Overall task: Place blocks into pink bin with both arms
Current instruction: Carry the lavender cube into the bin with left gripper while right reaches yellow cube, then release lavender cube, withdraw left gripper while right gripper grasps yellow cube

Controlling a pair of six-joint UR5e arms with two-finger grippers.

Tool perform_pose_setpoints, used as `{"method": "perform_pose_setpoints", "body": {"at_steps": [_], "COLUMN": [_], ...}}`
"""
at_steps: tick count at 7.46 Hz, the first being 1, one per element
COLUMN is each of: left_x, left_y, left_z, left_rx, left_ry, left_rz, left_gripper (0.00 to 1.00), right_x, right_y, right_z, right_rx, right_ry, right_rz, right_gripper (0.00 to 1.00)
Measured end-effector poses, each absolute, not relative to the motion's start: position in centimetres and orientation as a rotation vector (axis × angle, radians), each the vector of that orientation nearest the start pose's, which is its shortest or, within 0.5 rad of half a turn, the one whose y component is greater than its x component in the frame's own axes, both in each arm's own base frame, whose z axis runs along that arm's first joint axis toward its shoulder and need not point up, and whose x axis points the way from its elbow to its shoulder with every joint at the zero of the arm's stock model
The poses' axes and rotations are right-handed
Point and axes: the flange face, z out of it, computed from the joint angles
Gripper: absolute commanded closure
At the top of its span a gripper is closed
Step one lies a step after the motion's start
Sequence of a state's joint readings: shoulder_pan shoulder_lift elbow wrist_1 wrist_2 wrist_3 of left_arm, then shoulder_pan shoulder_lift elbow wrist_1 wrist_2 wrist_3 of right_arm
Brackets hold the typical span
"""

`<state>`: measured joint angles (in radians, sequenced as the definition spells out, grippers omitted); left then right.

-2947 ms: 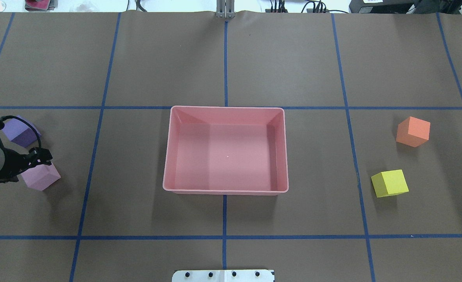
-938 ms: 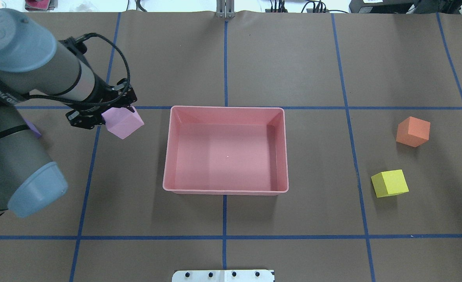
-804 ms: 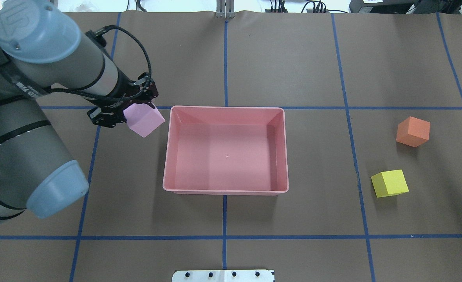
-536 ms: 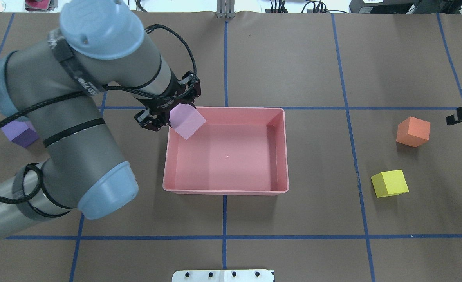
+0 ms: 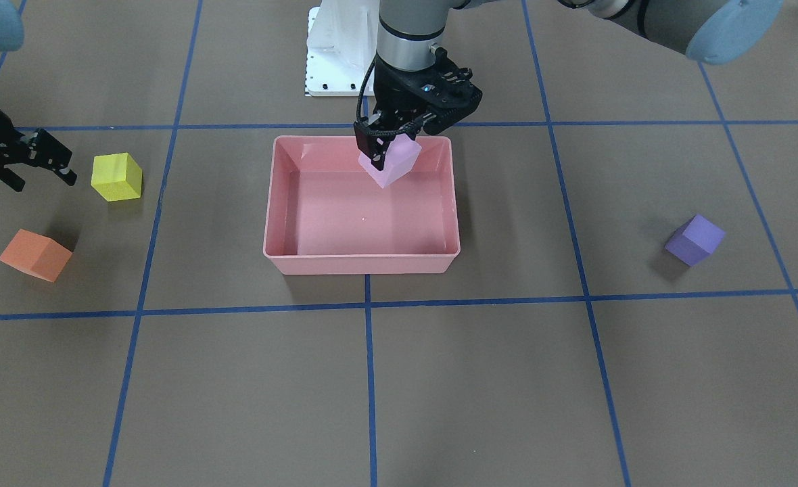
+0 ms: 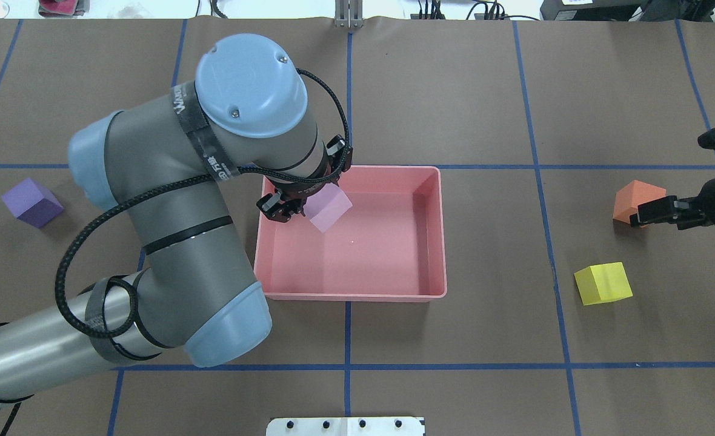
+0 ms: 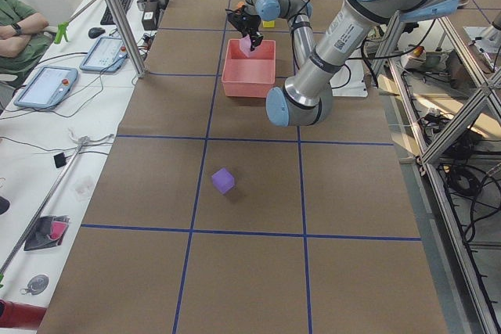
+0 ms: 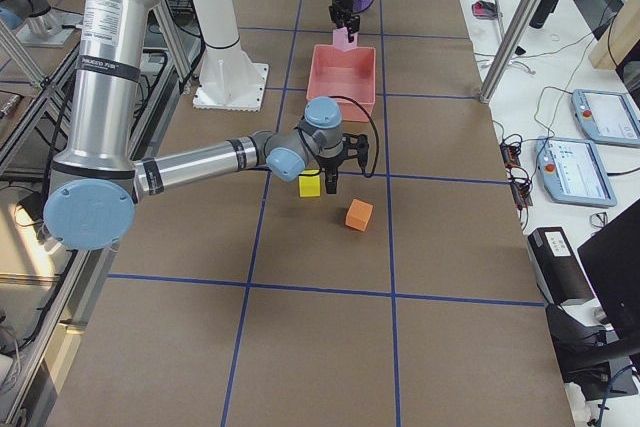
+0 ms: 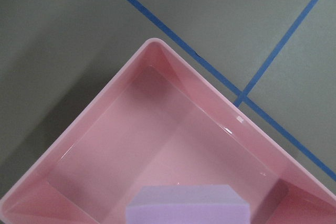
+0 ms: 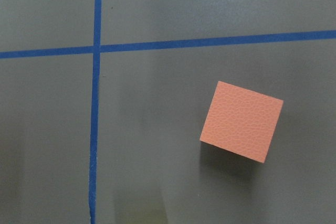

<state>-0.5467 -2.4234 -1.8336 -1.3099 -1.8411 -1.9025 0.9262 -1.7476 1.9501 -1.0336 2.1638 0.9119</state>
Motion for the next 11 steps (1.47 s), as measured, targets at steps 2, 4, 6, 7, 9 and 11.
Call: {"method": "perform_pose_setpoints", "body": {"at_steps": [2,4,6,7,9,11], "left_x": [50.2,50.9,51.5,51.7,51.8,51.9], "left_y": [-40.6,-40.3,-40.4,-40.4,-40.4,-40.3], "left_z": [7.9,8.2,8.5,8.7,8.7,8.9], "left_rx": [-0.144,-0.141,-0.142,-0.142,-0.142,-0.143], "left_ry": [0.878,0.868,0.861,0.858,0.857,0.855], "left_rz": [-0.694,-0.69,-0.689,-0.688,-0.685,-0.685], "left_gripper": [1.0,0.83,0.03,0.0,0.0,0.0], "right_x": [-24.1,-26.5,-27.8,-28.3,-29.1,-29.5], "right_y": [-37.9,-36.6,-35.9,-35.6,-35.0,-34.7], "right_z": [49.6,49.9,50.3,50.6,51.5,52.1], "right_rx": [0.117,0.11,0.097,0.088,0.068,0.057], "right_ry": [-0.873,-0.851,-0.84,-0.835,-0.823,-0.815], "right_rz": [-0.04,-0.085,-0.11,-0.121,-0.137,-0.145], "right_gripper": [0.01,0.01,0.01,0.01,0.01,1.0]}}
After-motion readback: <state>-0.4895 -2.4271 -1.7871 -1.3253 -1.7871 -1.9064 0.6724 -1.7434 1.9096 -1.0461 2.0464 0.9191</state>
